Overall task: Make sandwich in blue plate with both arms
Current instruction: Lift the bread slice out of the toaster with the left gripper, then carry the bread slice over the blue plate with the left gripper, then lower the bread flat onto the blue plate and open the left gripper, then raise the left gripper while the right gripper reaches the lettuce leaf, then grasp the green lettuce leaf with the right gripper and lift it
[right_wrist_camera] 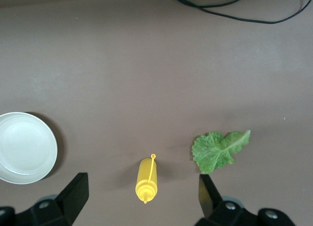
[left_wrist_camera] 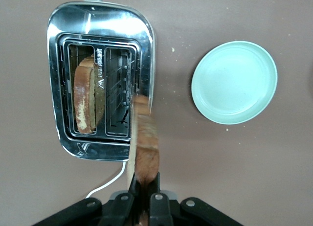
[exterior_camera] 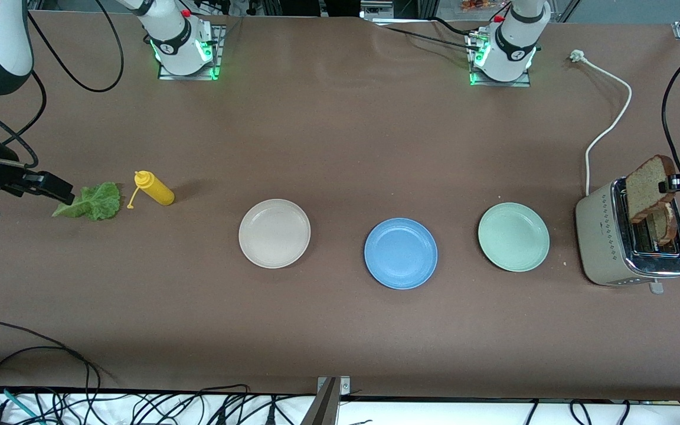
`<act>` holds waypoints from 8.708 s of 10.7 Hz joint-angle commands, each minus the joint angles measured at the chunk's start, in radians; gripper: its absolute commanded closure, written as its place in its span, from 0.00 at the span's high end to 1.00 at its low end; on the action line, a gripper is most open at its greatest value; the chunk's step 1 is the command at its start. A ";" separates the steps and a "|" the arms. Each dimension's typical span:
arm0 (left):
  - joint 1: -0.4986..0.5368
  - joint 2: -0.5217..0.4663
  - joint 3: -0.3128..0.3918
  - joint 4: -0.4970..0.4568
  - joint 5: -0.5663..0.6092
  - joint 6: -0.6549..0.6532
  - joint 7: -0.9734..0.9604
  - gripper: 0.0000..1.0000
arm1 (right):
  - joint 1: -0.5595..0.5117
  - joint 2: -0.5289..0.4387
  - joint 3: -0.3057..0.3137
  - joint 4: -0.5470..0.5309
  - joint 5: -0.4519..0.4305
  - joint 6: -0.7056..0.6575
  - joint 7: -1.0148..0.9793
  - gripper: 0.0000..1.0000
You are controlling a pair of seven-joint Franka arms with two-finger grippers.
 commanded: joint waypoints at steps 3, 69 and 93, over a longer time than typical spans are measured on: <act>-0.013 -0.029 -0.006 -0.008 -0.018 -0.022 0.008 0.00 | -0.005 -0.014 -0.002 -0.003 0.014 -0.002 0.000 1.00; -0.420 0.455 0.007 -0.071 -0.934 0.694 0.199 1.00 | -0.004 -0.013 0.002 -0.003 0.016 0.001 -0.003 1.00; -0.230 -0.465 0.027 -0.260 -0.006 0.013 -0.054 1.00 | -0.292 0.426 -0.021 -0.234 0.014 0.119 -0.371 1.00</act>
